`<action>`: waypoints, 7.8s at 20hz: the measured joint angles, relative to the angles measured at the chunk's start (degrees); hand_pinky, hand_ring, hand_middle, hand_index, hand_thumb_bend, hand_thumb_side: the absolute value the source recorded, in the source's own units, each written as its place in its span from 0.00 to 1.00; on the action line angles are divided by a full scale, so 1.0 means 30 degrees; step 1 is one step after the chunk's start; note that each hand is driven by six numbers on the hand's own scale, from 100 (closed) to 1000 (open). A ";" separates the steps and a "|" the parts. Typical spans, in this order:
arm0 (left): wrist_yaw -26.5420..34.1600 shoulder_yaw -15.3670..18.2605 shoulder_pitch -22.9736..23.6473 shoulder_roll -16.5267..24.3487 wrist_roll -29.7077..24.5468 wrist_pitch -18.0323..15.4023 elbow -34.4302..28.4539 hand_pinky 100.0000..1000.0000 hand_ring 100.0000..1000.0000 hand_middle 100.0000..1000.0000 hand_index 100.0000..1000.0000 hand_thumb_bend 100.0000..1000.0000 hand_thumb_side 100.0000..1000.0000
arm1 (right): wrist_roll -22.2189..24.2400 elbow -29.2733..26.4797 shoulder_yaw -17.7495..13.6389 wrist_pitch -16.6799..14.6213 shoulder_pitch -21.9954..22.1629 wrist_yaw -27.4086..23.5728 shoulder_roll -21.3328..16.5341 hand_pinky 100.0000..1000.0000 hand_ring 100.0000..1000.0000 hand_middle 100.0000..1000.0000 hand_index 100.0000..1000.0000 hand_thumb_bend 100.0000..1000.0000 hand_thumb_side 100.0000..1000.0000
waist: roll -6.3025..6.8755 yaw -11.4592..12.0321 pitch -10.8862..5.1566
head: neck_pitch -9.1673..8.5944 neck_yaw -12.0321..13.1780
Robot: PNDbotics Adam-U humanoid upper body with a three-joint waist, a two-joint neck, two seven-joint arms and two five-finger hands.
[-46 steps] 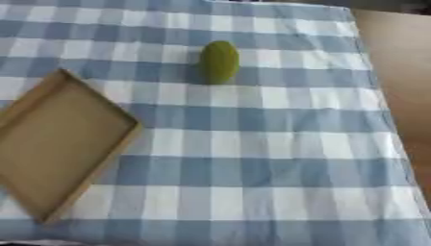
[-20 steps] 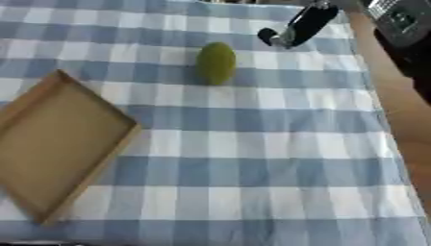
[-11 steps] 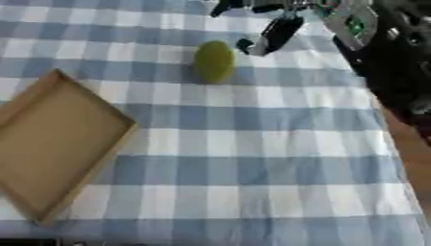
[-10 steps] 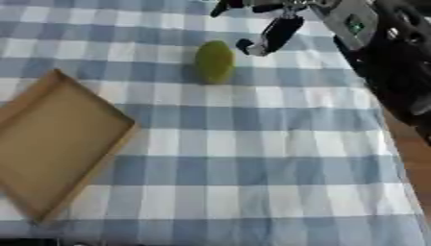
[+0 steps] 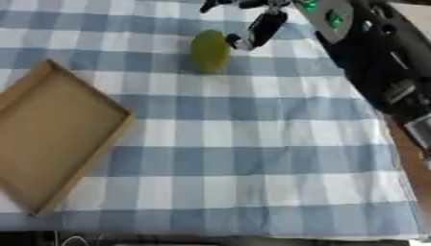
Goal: Pick up objects on the table and place them in the box.
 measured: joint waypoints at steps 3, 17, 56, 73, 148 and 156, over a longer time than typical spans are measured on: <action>0.0018 -0.0006 -0.0022 -0.0007 -0.0036 0.0022 0.0000 0.57 0.61 0.60 0.77 0.13 0.38 | -0.0227 0.0196 0.0001 -0.0228 0.0074 0.0251 0.0161 1.00 1.00 0.96 1.00 0.00 0.21 | 0.0008 0.0081 0.0042 | -0.0030 0.0018; 0.0170 -0.0114 -0.0264 -0.0031 -0.0184 0.0051 0.0000 0.57 0.61 0.60 0.77 0.13 0.39 | -0.0548 0.0910 -0.0054 -0.0549 0.0102 0.0555 0.0426 1.00 1.00 0.98 1.00 0.00 0.28 | -0.0045 0.0325 0.0249 | -0.0180 0.0149; 0.0491 -0.0230 -0.0675 -0.0184 -0.0436 0.0115 0.0000 0.57 0.60 0.59 0.76 0.12 0.39 | -0.2640 0.1143 -0.0651 -0.2334 -0.0252 0.0953 0.0921 0.77 0.98 0.40 0.59 0.00 0.21 | -0.0247 0.0415 0.0420 | -0.0309 0.0188; 0.0487 -0.0225 -0.0392 -0.0166 -0.0361 0.0196 0.0000 0.57 0.60 0.58 0.76 0.12 0.38 | -0.2765 -0.5560 0.0572 -0.0607 -0.0726 -0.3064 -0.0755 0.76 0.95 0.35 0.56 0.00 0.16 | -0.0287 0.0157 -0.0141 | -0.0137 0.0258; -0.0675 0.0343 0.0300 0.1066 0.0415 -0.0731 0.0000 0.57 0.61 0.58 0.77 0.13 0.31 | -0.2220 -0.3150 0.4344 0.0684 -0.0265 0.3117 0.7808 0.86 1.00 0.81 0.91 0.00 0.18 | 0.0382 0.1535 -0.0189 | -0.0517 -0.1824; -0.0674 0.0342 0.0309 0.1066 0.0414 -0.0733 0.0000 0.57 0.61 0.58 0.77 0.14 0.31 | -0.1969 -0.5038 0.3984 0.1456 -0.1257 0.2047 0.7061 0.86 1.00 0.82 0.91 0.00 0.18 | 0.0428 0.1388 -0.0317 | -0.0511 -0.1805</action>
